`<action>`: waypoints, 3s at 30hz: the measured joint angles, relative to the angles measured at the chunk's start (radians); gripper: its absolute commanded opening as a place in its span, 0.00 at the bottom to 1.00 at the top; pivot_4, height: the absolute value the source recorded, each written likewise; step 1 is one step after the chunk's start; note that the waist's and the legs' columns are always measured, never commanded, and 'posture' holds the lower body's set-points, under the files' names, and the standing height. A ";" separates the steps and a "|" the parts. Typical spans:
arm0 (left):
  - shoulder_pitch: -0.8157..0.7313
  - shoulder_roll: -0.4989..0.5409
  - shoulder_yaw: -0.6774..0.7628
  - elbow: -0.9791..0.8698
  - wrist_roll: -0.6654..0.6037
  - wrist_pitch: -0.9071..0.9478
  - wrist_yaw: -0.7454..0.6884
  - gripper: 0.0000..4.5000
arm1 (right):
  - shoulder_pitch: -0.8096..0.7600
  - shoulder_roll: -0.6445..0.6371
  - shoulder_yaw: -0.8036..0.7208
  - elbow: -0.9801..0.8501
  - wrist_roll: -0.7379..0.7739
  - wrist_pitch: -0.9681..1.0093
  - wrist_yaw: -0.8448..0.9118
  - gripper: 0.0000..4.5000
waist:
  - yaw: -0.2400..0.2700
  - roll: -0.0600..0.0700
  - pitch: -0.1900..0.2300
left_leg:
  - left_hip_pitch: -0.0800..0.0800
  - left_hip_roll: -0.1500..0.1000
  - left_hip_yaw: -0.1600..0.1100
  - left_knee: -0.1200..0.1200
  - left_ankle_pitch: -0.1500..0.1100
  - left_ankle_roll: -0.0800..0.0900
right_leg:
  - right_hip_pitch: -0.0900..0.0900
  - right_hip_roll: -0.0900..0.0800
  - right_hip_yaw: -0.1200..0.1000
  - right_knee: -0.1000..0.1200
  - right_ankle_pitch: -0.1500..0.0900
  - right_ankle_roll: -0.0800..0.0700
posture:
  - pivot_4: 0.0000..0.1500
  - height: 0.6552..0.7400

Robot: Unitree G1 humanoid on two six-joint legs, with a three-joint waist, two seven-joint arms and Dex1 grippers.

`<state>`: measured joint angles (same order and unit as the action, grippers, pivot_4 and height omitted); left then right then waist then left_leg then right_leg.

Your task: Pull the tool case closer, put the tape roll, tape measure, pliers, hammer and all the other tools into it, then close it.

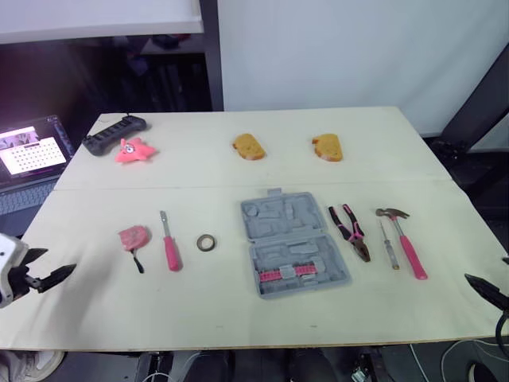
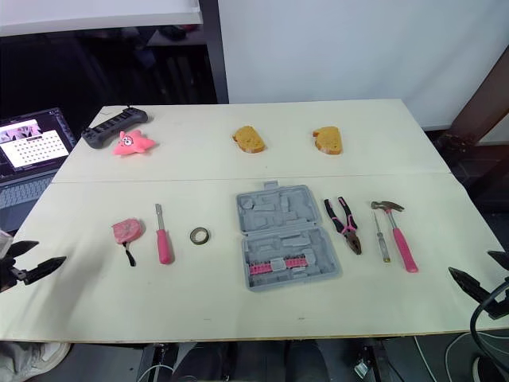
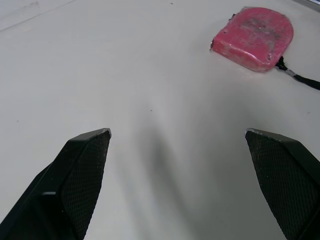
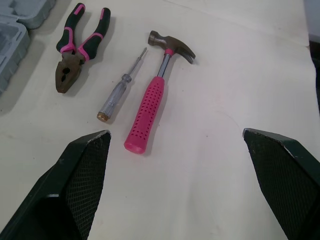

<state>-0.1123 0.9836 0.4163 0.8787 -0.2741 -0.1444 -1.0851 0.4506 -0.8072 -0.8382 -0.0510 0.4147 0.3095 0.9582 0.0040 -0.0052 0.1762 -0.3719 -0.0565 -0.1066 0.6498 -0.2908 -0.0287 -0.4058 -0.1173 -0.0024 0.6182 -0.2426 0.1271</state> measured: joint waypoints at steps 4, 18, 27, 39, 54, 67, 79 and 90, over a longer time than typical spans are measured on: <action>0.003 0.007 0.000 -0.005 0.003 -0.001 0.007 1.00 | -0.004 0.000 0.001 0.009 0.000 -0.013 0.003 0.99 | 0.000 0.000 0.000 | 0.000 0.000 0.000 0.000 0.000 0.000 | 0.000 0.000 0.000 0.000 0.000 0.000 | 1.00 1.00; 0.029 -0.150 -0.108 -0.440 -0.043 0.151 -0.017 1.00 | 0.065 0.006 0.000 -0.308 0.147 0.205 -0.029 0.99 | 0.006 0.002 -0.001 | 0.000 0.001 0.000 0.000 0.000 0.000 | 0.000 -0.001 0.001 0.000 0.000 0.000 | 1.00 1.00; 0.005 -0.416 -0.404 -0.787 -0.030 0.319 0.068 0.16 | -0.282 -0.086 0.455 -0.522 0.129 0.441 -0.240 0.30 | 0.000 -0.002 -0.002 | -0.001 -0.001 0.001 0.004 0.000 0.000 | 0.000 -0.001 0.001 0.000 0.001 0.000 | 1.00 1.00; -0.162 -0.633 -0.639 -0.693 0.189 0.358 0.281 0.00 | -0.893 -0.018 1.096 -0.053 -0.257 0.480 -0.307 0.01 | 0.007 -0.002 -0.002 | -0.004 -0.004 -0.001 0.003 0.002 -0.004 | -0.003 0.000 0.000 0.001 0.001 0.000 | 1.00 1.00; -0.244 -0.691 -0.708 -0.611 0.299 0.339 0.364 0.00 | -0.979 0.071 1.216 0.212 -0.443 0.339 -0.215 0.01 | 0.003 -0.002 -0.002 | -0.002 -0.004 0.000 0.004 0.003 -0.005 | -0.002 0.001 0.000 0.004 0.001 0.000 | 1.00 1.00; -0.169 -0.551 -0.714 -0.715 0.285 0.318 0.192 0.00 | -0.818 -0.018 1.244 -0.099 -0.461 0.387 0.005 0.01 | -0.023 -0.001 -0.003 | -0.001 -0.003 -0.002 0.002 0.003 -0.004 | -0.002 0.001 0.000 0.004 0.000 0.000 | 1.00 1.00; 0.049 -0.344 -0.678 -0.984 0.211 0.409 0.080 0.00 | -0.699 0.027 1.268 -0.371 -0.461 0.544 -0.032 0.01 | -0.017 -0.001 -0.003 | -0.001 -0.001 -0.003 0.001 0.003 -0.004 | -0.003 0.002 0.001 0.004 0.000 -0.001 | 1.00 1.00; 0.138 -0.298 -0.675 -1.092 0.177 0.476 0.062 0.00 | -0.590 -0.004 1.263 -0.548 -0.437 0.679 -0.076 0.01 | -0.016 -0.001 -0.003 | -0.002 -0.001 -0.003 0.000 0.003 -0.004 | -0.003 0.001 0.000 0.003 0.000 -0.001 | 1.00 1.00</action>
<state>0.0259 0.6852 -0.2592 -0.2137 -0.0970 0.3320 -1.0231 -0.1394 -0.8108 0.4244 -0.5985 -0.0226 0.9881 0.8819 -0.0118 -0.0062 0.1736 -0.3735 -0.0575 -0.1093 0.6498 -0.2883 -0.0327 -0.4084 -0.1161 -0.0020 0.6207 -0.2423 0.1264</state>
